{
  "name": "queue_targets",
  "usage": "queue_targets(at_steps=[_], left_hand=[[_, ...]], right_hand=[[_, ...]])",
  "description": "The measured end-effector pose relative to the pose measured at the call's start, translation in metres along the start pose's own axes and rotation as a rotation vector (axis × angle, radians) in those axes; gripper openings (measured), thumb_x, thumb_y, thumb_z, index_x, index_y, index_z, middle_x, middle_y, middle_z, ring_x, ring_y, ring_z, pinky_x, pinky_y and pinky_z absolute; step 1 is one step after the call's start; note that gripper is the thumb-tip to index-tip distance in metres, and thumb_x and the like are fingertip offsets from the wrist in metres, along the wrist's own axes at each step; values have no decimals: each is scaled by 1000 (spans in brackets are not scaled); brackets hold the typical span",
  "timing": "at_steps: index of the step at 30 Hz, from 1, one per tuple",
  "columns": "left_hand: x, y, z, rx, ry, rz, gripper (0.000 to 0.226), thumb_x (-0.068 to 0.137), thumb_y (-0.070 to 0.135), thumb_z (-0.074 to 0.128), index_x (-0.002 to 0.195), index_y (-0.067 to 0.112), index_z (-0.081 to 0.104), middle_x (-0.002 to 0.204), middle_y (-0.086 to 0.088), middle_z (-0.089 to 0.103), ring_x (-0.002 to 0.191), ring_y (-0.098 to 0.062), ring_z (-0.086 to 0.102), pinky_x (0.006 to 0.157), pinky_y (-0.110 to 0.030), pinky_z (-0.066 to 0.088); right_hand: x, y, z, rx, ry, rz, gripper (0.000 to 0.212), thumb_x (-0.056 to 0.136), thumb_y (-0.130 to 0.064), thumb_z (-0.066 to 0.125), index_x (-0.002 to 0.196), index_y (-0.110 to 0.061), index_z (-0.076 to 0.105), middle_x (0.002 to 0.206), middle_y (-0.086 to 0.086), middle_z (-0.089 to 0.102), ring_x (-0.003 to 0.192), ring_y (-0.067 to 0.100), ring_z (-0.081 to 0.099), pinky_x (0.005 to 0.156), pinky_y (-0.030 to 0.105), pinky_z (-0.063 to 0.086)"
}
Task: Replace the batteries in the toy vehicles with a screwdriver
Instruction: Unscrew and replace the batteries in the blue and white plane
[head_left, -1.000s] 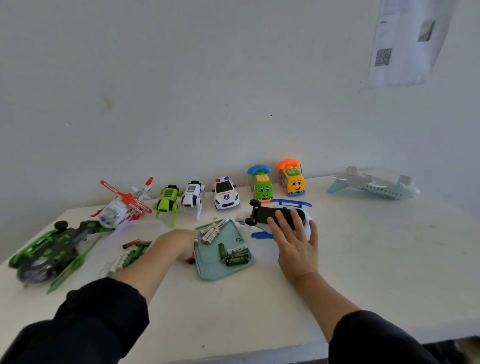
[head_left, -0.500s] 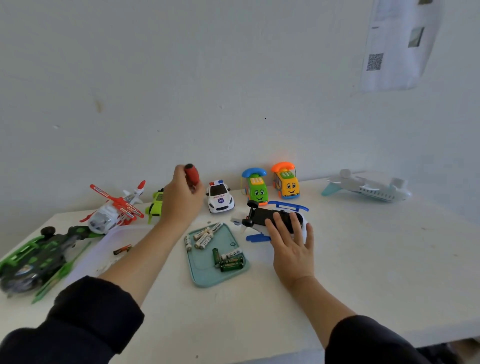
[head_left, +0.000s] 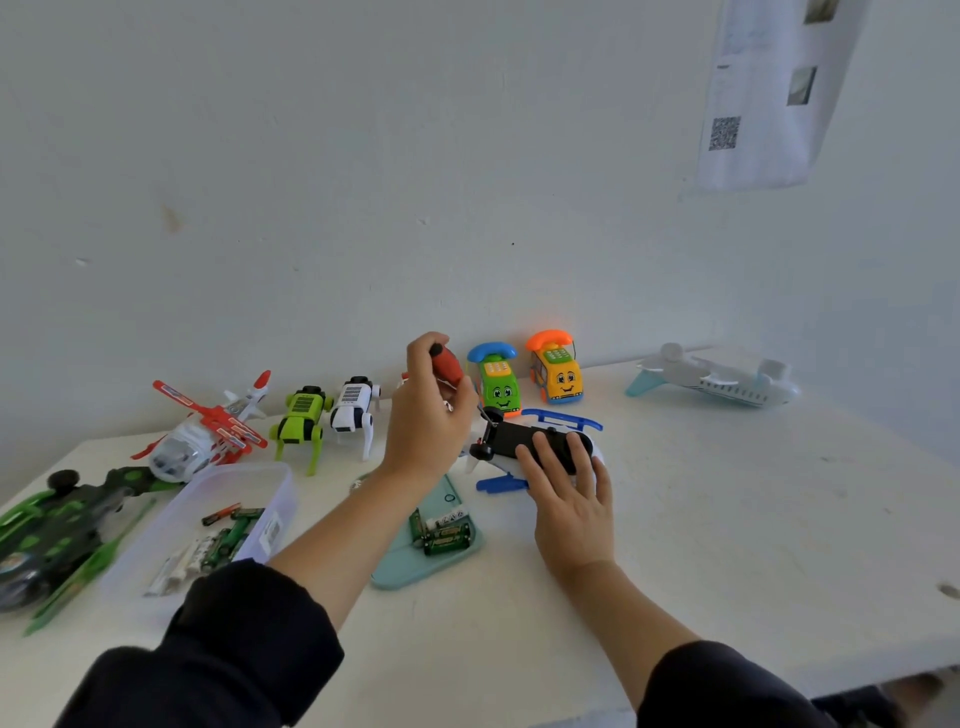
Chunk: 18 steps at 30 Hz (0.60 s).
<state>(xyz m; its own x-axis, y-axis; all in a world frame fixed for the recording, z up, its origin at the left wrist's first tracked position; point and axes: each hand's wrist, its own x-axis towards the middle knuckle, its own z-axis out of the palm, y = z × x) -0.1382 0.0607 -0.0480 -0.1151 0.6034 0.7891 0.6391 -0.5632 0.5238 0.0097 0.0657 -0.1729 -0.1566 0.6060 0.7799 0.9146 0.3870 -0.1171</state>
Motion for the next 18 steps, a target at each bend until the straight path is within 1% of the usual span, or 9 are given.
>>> queue_targets(at_steps=[3,6,10,15,18], left_hand=[[1,2,1,16,-8,14,37,87,0,58,121,1,43,78,7,52,64,-2,54,60,-21,46],[2,2,3,19,-15,37,37,87,1,58,120,1,43,77,11,51,62,-2,55,59,-18,46],[2,0,7,-13,-7,36,36,86,1,56,119,2,43,76,14,50,67,3,55,61,-17,46],[3,-1,8,-6,-5,43,36,86,1,57,119,2,42,76,13,50,62,-5,55,61,-26,48],[5,-2,8,8,-3,45,36,86,0,58,119,2,42,76,15,50,62,-5,55,60,-30,49]], right_hand=[[0,0,-1,8,-13,4,90,53,5,84,129,-20,43,129,6,60,128,34,32,110,42,10],[0,0,-1,14,-11,13,90,53,5,84,129,-20,44,128,7,60,128,35,33,110,41,9],[0,0,0,30,-4,26,91,52,7,83,129,-20,43,128,7,60,128,36,32,111,41,8],[1,2,1,27,28,24,88,53,9,81,129,-19,44,127,8,61,127,36,32,110,43,9],[0,2,3,11,70,10,80,59,11,70,128,-20,44,127,8,61,127,36,32,109,44,14]])
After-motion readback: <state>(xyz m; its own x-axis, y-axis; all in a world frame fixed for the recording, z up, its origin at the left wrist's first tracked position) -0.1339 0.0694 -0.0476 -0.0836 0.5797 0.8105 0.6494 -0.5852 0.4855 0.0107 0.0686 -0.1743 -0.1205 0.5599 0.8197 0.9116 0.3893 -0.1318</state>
